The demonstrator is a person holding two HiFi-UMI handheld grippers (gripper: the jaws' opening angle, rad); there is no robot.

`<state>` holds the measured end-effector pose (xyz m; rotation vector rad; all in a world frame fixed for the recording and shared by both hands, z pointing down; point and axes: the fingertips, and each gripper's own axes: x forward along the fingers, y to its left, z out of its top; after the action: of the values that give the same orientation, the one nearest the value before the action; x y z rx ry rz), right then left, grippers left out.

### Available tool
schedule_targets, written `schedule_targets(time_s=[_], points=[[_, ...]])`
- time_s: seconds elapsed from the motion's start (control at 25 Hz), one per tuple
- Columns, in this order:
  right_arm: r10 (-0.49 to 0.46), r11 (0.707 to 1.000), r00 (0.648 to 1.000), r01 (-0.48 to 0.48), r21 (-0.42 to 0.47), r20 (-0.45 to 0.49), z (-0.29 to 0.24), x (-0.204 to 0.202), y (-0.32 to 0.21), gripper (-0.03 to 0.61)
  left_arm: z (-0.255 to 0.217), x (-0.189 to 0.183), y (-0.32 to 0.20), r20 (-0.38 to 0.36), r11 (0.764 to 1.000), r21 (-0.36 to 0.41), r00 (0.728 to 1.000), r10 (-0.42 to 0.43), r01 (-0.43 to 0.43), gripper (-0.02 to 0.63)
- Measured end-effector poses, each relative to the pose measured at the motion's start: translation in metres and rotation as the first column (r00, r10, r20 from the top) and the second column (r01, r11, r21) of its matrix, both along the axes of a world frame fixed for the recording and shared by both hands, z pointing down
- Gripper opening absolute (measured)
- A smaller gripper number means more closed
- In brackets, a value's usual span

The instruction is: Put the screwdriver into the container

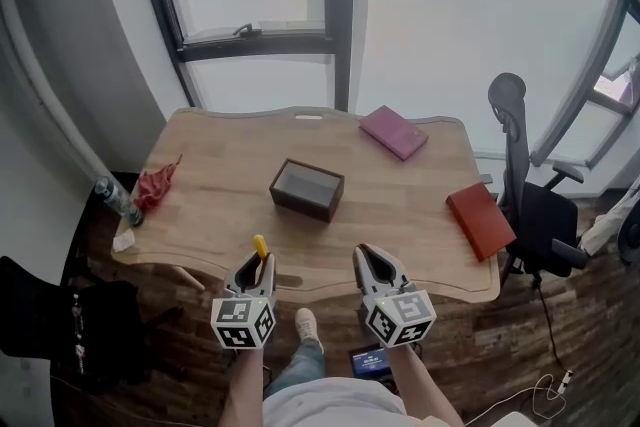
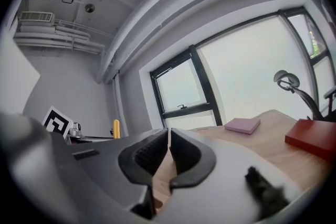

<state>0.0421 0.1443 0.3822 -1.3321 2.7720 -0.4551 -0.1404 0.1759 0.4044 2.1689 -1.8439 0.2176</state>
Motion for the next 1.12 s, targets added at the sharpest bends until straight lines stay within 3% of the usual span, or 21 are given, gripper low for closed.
schedule_targets(time_s=[0.2, 0.44, 0.56, 0.68, 0.8, 1.12], points=[[0.010, 1.000, 1.000, -0.010, -0.007, 0.003, -0.005, -0.039, -0.072, 0.035, -0.003, -0.022, -0.074, 0.011, 0.998, -0.002, 0.998, 0.060, -0.060, 0.080], [0.020, 1.000, 0.994, -0.018, 0.018, -0.107, -0.004, -0.086, -0.145, 0.034, -0.005, -0.044, -0.150, 0.044, 0.989, 0.015, 0.988, 0.149, -0.150, 0.080], [0.026, 1.000, 0.994, -0.026, 0.000, -0.105, 0.000, -0.099, -0.169, 0.034, 0.001, -0.052, -0.177, -0.017, 0.982, 0.008, 0.982, 0.187, -0.187, 0.080], [0.041, 0.999, 0.996, -0.042, -0.018, -0.081, 0.002, -0.104, -0.188, 0.034, 0.009, -0.055, -0.203, -0.085, 0.975, -0.013, 0.972, 0.219, -0.221, 0.080], [0.057, 0.998, 0.991, -0.059, -0.010, -0.124, 0.008, -0.106, -0.201, 0.034, 0.018, -0.053, -0.223, -0.123, 0.962, -0.058, 0.958, 0.260, -0.269, 0.080], [0.108, 0.994, 0.975, -0.110, 0.001, -0.193, 0.015, -0.098, -0.218, 0.034, 0.009, -0.048, -0.254, -0.087, 0.954, 0.004, 0.950, 0.299, -0.300, 0.080]])
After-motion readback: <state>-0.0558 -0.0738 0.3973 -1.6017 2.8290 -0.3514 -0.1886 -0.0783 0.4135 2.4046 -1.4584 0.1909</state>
